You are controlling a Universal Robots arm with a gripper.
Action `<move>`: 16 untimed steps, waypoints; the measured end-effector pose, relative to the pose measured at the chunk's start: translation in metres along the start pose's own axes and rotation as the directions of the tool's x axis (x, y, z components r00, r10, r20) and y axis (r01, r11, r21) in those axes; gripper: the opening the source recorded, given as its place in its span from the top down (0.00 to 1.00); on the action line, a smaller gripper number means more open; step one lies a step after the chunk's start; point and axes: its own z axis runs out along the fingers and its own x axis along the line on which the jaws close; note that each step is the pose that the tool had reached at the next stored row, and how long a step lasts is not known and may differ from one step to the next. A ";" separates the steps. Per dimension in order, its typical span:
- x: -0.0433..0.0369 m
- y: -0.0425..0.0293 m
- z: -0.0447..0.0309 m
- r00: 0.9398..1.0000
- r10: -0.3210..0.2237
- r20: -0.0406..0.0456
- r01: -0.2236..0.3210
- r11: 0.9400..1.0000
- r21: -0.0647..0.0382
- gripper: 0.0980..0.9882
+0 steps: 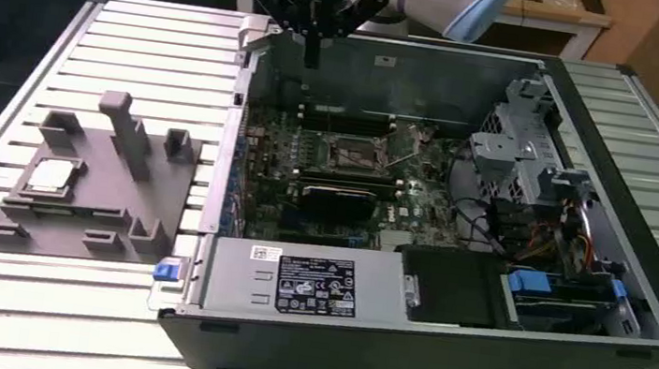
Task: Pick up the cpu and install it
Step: 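Reach for the cpu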
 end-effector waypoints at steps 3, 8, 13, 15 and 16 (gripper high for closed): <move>0.0000 0.0001 0.0000 1.000 0.000 0.000 0.000 1.000 0.000 0.99; 0.0002 0.0002 0.0000 1.000 0.000 0.000 0.000 1.000 0.000 0.99; 0.0023 0.0000 0.0000 1.000 0.000 0.000 0.000 1.000 0.000 0.99; 0.0041 -0.0002 -0.0001 1.000 0.000 0.000 0.000 1.000 0.000 0.99; 0.0052 -0.0003 -0.0002 1.000 0.000 0.000 0.000 1.000 0.000 0.99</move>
